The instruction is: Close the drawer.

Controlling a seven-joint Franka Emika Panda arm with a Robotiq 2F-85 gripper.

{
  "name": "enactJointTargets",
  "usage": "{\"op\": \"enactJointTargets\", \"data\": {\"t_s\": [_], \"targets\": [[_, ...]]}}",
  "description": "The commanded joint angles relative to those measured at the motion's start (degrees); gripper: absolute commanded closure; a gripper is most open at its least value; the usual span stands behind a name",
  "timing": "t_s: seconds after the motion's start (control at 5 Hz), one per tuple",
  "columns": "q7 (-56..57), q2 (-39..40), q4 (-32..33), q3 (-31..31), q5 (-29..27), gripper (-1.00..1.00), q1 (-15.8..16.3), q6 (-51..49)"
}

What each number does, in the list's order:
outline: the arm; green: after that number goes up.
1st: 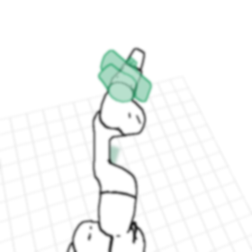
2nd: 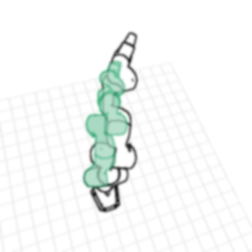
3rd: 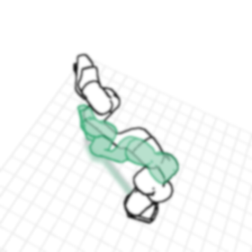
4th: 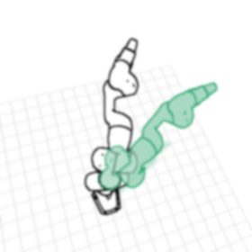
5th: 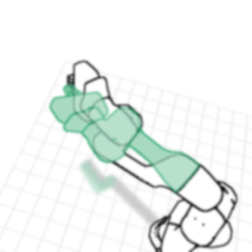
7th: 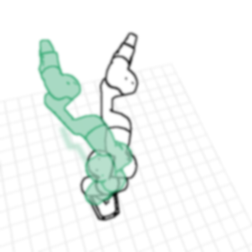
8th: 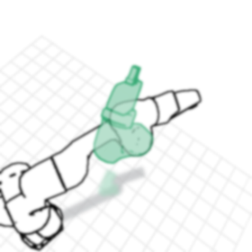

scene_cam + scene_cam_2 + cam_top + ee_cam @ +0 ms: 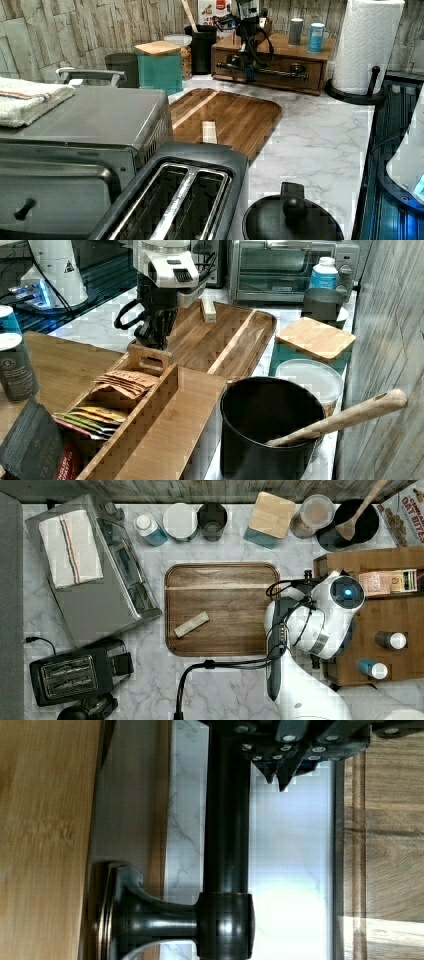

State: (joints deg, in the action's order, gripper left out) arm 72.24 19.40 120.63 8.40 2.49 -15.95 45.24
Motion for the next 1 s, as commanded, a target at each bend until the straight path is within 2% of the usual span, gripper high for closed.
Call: {"op": "enactJointTargets", "data": {"t_s": [0.2, 0.4, 0.6, 0.8, 1.0], "targets": [[-1.96, 1.92, -11.02, 7.57, 2.77, 1.00, -5.86, 4.07], [-1.73, 1.99, -11.01, 8.16, 2.44, 1.00, -5.30, 4.08], [-3.41, 1.60, -11.07, 3.52, 5.03, 1.00, -9.63, 3.94], [-2.00, 1.91, -11.01, 7.41, 2.86, 1.00, -5.99, 4.06], [-1.83, 1.97, -11.01, 7.91, 2.58, 1.00, -5.54, 4.08]]}}
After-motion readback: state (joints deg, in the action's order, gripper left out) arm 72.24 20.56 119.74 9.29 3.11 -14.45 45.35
